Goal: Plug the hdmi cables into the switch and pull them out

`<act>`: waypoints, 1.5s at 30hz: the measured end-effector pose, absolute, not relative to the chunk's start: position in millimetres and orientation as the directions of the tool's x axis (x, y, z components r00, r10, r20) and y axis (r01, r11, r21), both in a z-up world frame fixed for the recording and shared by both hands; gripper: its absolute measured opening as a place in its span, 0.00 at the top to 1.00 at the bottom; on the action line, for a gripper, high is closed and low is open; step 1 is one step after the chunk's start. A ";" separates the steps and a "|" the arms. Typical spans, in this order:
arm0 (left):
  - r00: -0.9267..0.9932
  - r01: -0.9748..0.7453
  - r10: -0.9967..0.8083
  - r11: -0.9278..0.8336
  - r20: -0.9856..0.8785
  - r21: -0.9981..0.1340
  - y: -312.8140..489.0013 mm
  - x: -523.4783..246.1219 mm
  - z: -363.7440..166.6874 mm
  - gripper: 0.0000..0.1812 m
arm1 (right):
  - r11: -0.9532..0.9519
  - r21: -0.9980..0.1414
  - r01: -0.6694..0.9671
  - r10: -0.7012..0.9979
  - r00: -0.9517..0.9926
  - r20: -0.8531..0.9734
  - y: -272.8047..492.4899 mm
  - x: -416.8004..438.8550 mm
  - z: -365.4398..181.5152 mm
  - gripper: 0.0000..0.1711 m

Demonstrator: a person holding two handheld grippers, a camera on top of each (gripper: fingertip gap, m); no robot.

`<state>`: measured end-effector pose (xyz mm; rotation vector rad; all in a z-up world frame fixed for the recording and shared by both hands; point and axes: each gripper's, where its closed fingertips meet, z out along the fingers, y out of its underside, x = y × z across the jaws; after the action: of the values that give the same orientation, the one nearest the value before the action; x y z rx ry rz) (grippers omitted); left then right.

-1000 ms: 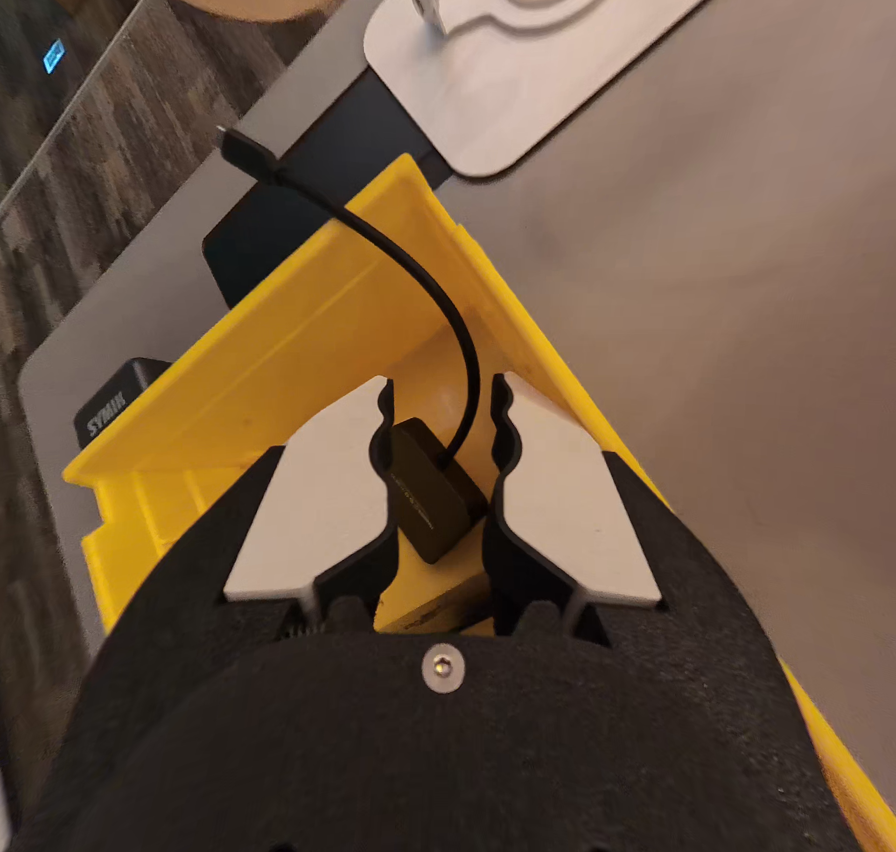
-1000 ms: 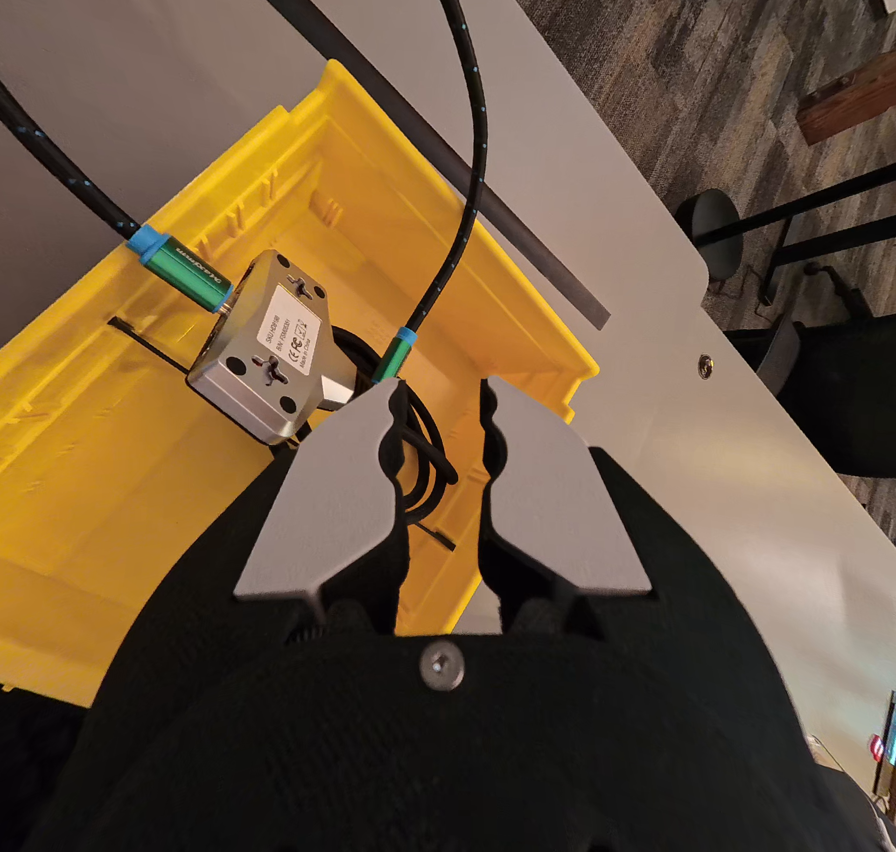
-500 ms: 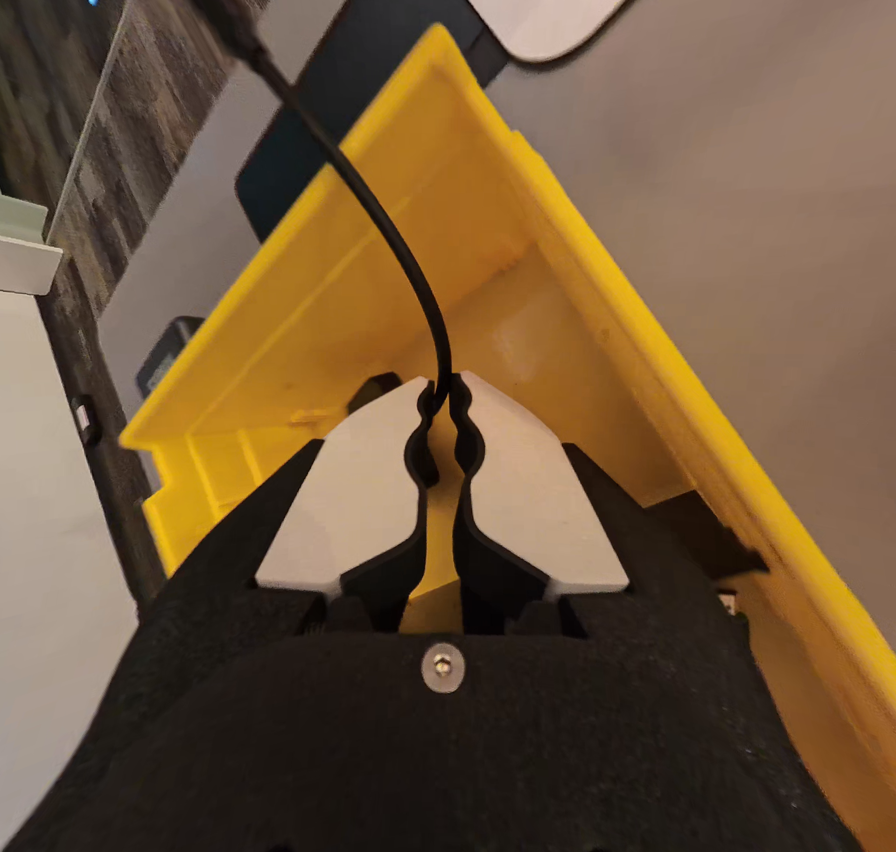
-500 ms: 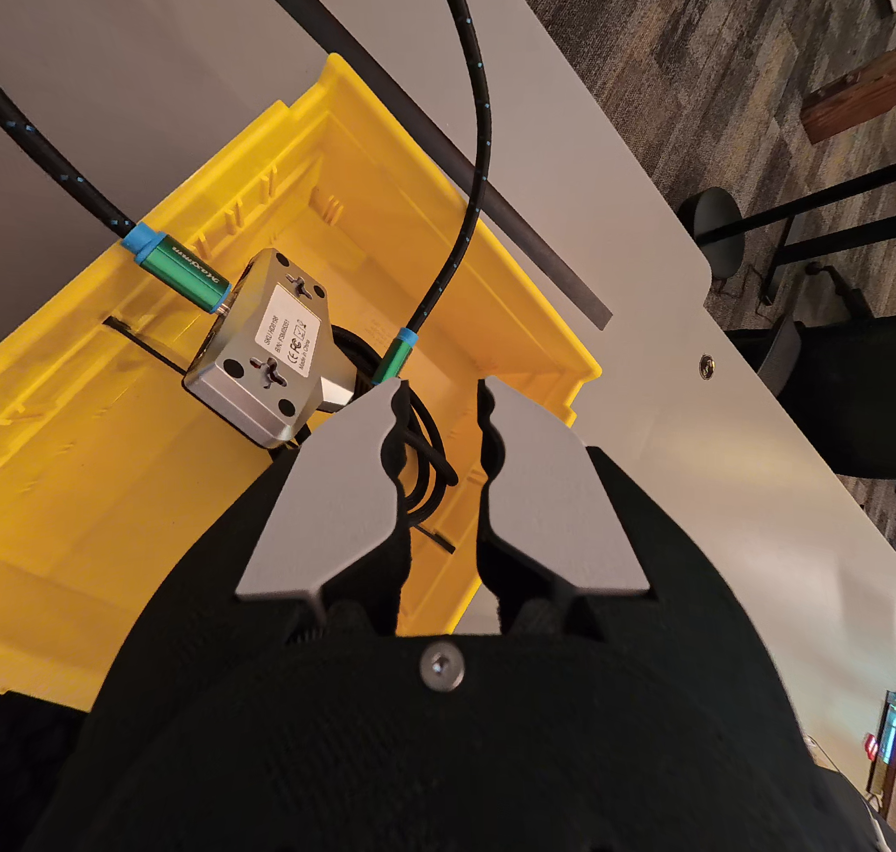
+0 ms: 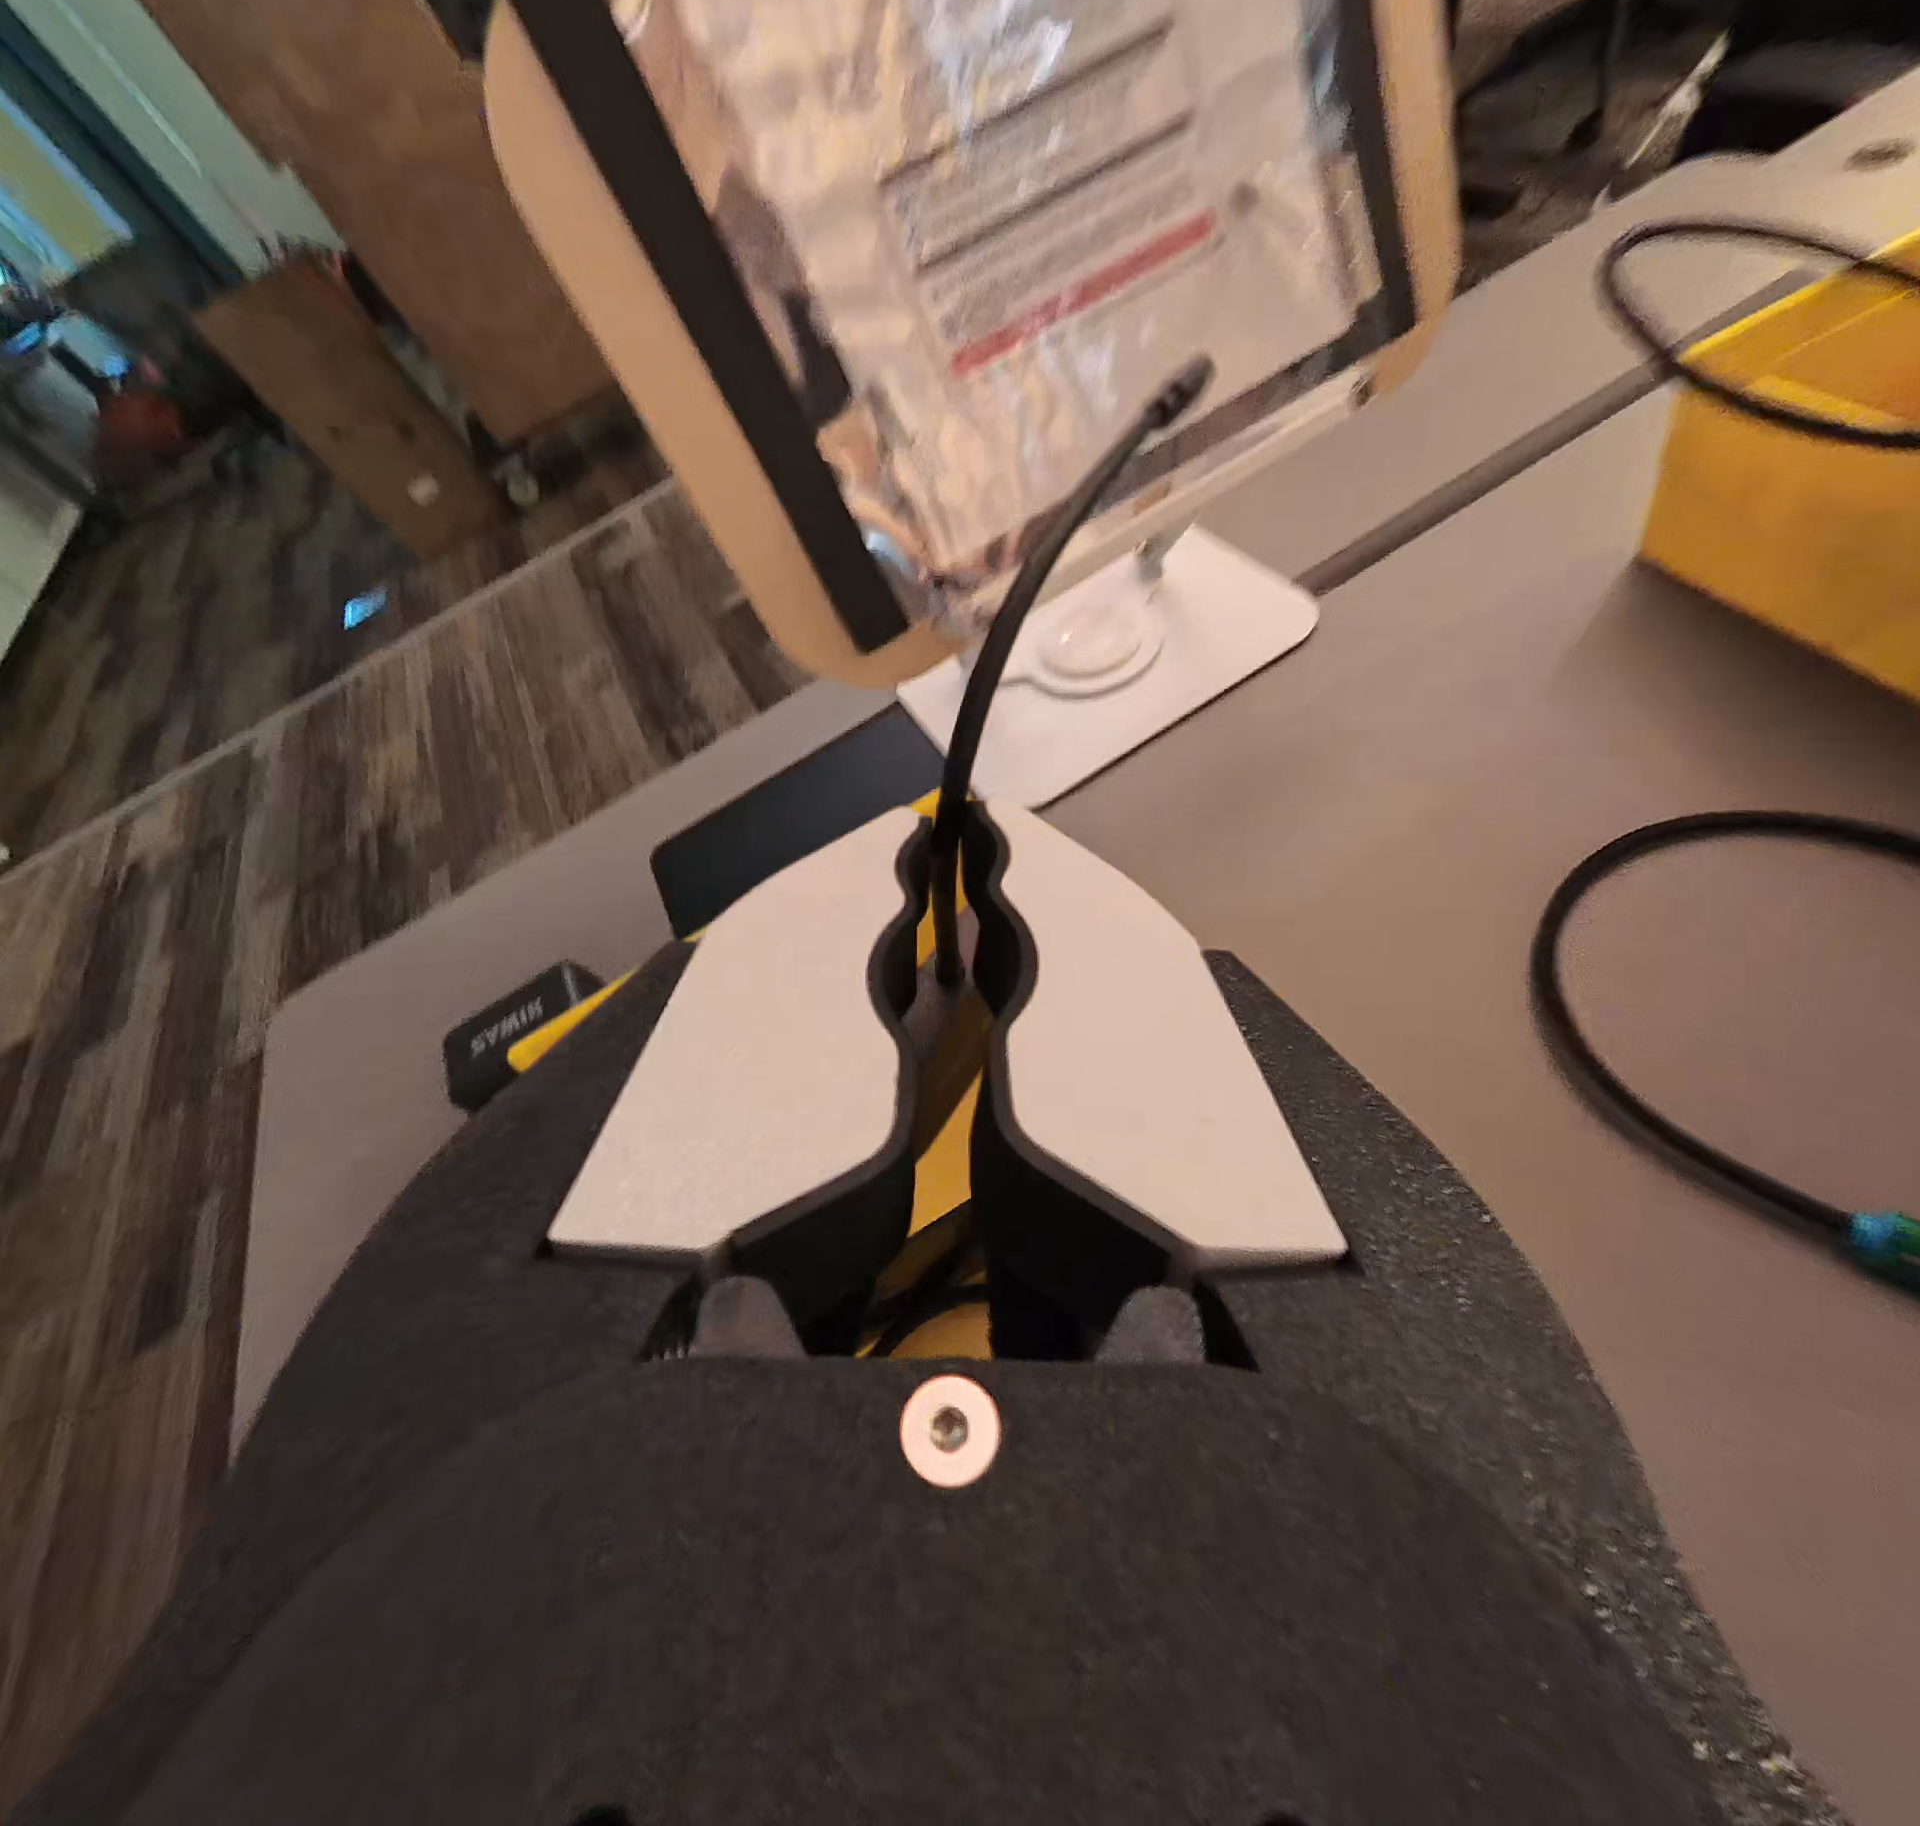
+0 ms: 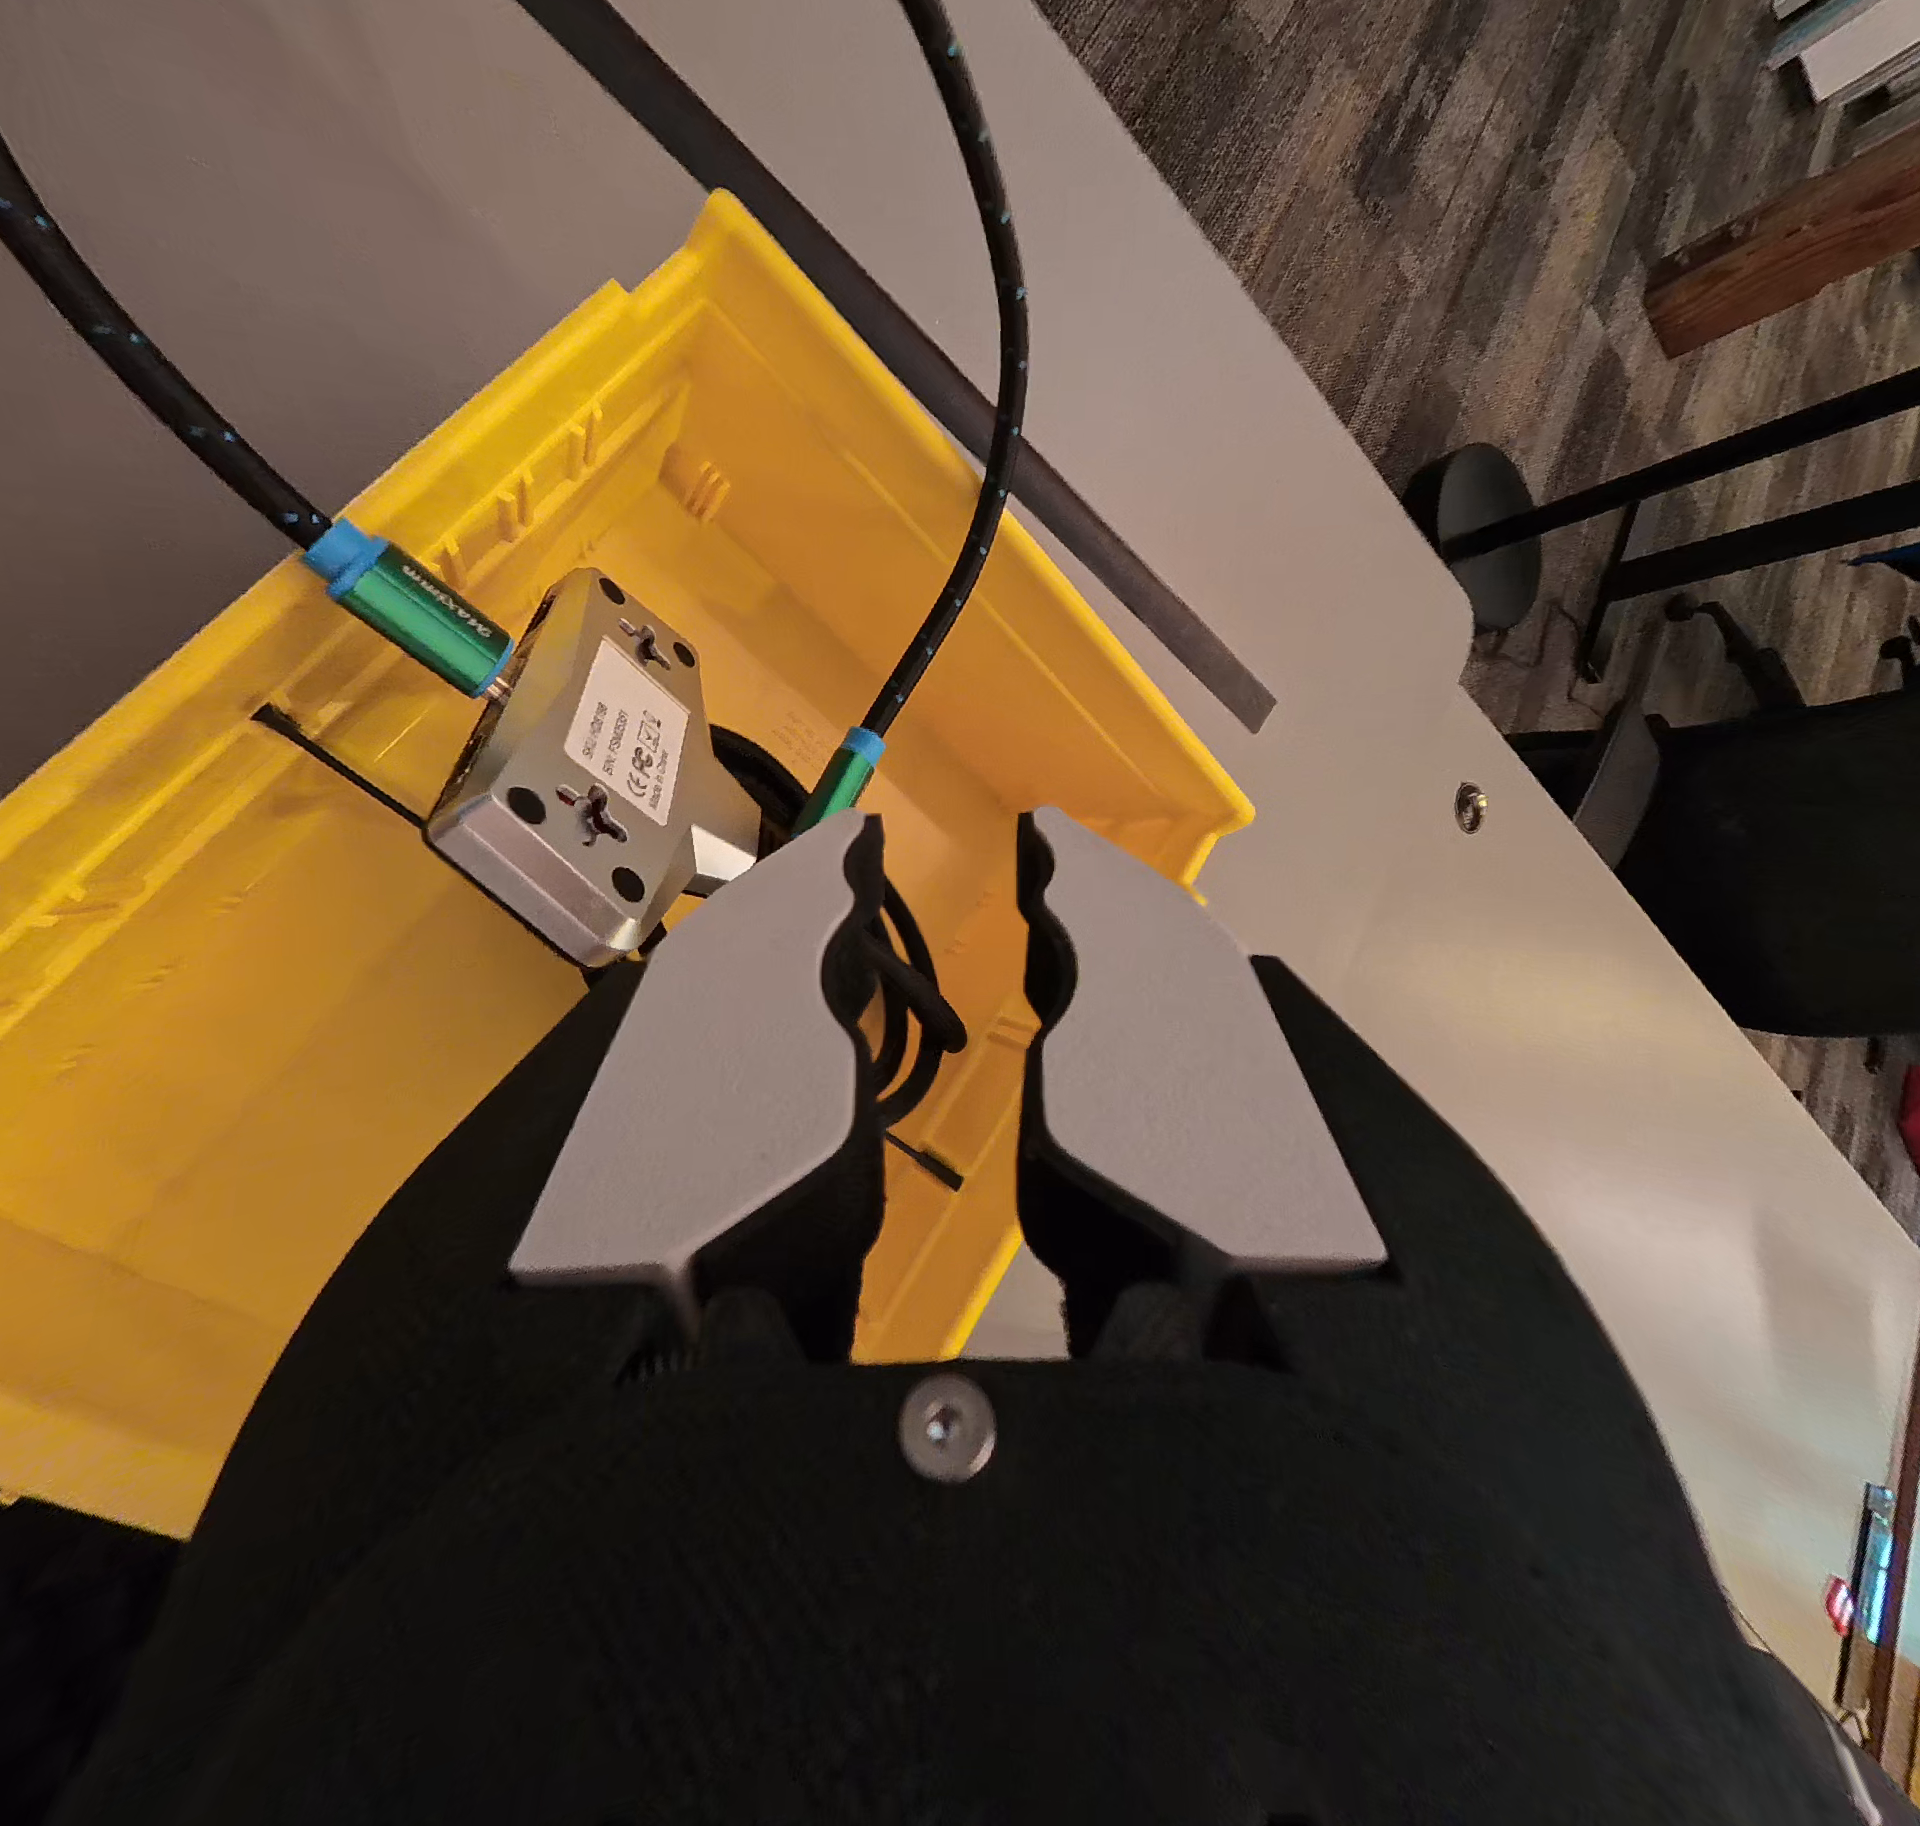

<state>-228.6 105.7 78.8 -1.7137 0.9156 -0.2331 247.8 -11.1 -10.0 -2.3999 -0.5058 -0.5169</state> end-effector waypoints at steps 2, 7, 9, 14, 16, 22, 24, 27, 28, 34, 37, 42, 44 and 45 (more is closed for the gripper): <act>0.647 -0.433 -0.702 -0.018 -0.297 -0.901 85.2 -216.6 95.9 0.98 | -0.695 -0.531 0.484 0.200 0.840 0.504 -10.0 243.1 5.7 0.86; 0.493 -0.370 -0.833 0.061 -0.252 -0.927 32.4 -168.8 115.8 0.97 | -0.405 -0.710 0.576 0.292 0.818 0.496 -12.2 164.2 63.3 0.86; 0.435 -0.349 -0.871 0.070 -0.227 -0.935 15.0 -149.5 118.9 0.98 | -0.211 -0.802 0.559 0.542 0.749 0.380 -27.7 87.3 74.4 0.86; 0.378 -0.338 -0.888 0.130 -0.261 -0.932 -10.3 -117.6 123.7 0.97 | -0.024 -0.890 0.456 0.928 0.342 0.149 -89.4 -52.8 66.2 0.84; 0.368 -0.323 -0.890 0.149 -0.269 -0.935 -17.8 -108.9 126.6 0.97 | 0.025 -0.907 0.420 0.892 0.401 0.210 -68.9 -76.4 63.6 0.70; 0.250 -0.309 -0.929 0.188 -0.271 -0.932 -45.6 -84.7 122.9 0.98 | 0.041 -0.979 0.200 0.846 0.515 0.141 -34.3 -108.4 55.8 0.65; 0.219 -0.298 -0.940 0.190 -0.261 -0.935 -51.3 -80.2 121.8 0.96 | -0.016 -0.983 0.182 0.884 0.461 0.071 -37.2 -111.8 46.7 0.91; 0.306 -0.244 -0.904 0.228 -0.298 -0.943 -43.6 -89.3 138.2 0.81 | -0.172 -0.984 0.049 0.880 0.456 -0.131 -27.4 -100.0 48.6 0.91; 0.324 -0.230 -0.887 0.263 -0.329 -0.937 -43.3 -93.4 143.4 0.75 | -0.233 -0.972 -0.040 0.872 0.434 -0.227 -24.3 -93.6 55.0 0.91; 0.329 -0.368 -0.696 0.528 -0.638 -0.766 -39.0 -91.0 131.9 0.66 | -0.529 -0.731 -0.431 0.711 0.246 -0.659 -1.9 -40.8 77.7 0.92; 0.234 -0.515 -0.480 0.677 -0.845 -0.527 -32.0 -69.7 105.3 0.61 | -0.628 -0.590 -0.507 0.627 0.119 -0.770 -0.9 -29.8 83.7 0.92; 0.194 -0.574 -0.292 0.741 -0.937 -0.350 -20.6 -37.7 78.4 0.61 | -0.715 -0.423 -0.557 0.514 -0.009 -0.858 -2.8 -26.9 86.6 0.92; 0.204 -0.599 -0.197 0.749 -0.959 -0.282 -13.6 -35.6 78.5 0.62 | -0.730 -0.402 -0.553 0.492 -0.017 -0.871 -3.5 -30.9 84.2 0.92; 0.191 -0.620 -0.147 0.749 -0.971 -0.235 -10.2 -35.8 76.6 0.62 | -0.740 -0.401 -0.540 0.486 -0.018 -0.874 -4.4 -33.6 83.0 0.92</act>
<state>-35.8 -10.2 76.6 -0.6944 1.3641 0.3720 -33.6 -4.4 83.0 -1.5509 0.0579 1.8381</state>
